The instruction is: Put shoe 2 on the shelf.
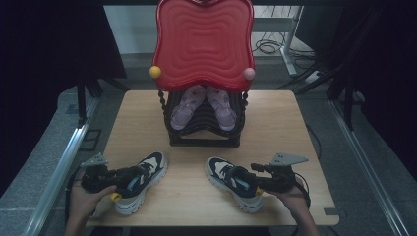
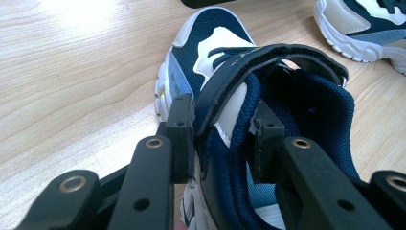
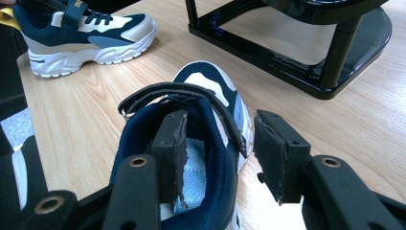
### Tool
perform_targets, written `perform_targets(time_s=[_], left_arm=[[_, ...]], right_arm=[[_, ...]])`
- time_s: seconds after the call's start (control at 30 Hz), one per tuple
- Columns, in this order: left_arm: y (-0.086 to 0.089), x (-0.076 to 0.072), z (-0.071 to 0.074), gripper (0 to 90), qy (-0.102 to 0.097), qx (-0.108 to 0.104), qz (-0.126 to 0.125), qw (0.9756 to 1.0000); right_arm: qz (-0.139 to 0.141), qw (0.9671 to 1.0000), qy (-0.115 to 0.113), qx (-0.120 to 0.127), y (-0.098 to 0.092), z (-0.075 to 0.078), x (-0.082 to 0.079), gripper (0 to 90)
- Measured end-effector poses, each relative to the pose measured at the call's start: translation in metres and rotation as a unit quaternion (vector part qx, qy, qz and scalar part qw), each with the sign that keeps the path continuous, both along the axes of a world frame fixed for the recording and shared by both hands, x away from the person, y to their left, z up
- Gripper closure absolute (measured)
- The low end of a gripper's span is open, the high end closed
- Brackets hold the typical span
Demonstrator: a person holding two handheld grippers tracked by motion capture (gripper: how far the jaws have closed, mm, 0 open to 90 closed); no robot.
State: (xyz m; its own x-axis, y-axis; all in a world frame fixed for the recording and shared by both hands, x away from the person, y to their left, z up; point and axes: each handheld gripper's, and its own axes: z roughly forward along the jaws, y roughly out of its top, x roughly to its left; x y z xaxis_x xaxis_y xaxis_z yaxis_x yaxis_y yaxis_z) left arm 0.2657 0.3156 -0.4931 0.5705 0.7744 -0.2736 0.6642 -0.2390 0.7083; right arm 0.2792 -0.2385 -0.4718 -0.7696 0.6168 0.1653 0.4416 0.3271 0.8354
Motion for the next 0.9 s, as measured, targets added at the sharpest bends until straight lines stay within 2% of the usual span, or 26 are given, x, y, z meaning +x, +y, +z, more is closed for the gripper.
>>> perform_targets(time_s=[0.3, 0.37, 0.47, 0.9], left_arm=[[-0.001, 0.0, -0.002, 66.4, 0.001, -0.01, 0.003, 0.9999], [0.0, -0.002, -0.006, 65.9, 0.0, -0.021, 0.006, 0.9998], [0.006, -0.003, -0.014, 63.1, 0.012, -0.059, 0.011, 0.9981], [0.004, -0.003, -0.011, 65.4, 0.013, -0.043, 0.013, 0.9989]], right_arm=[[0.004, 0.9999, 0.009, -0.006, 0.003, -0.005, 0.0, 55.9], [0.007, 0.9999, 0.013, -0.007, 0.004, -0.007, 0.0, 55.8], [0.009, 0.9997, 0.023, -0.007, 0.006, -0.012, 0.001, 55.4], [0.017, 0.9995, 0.024, -0.01, 0.009, -0.009, 0.006, 57.0]])
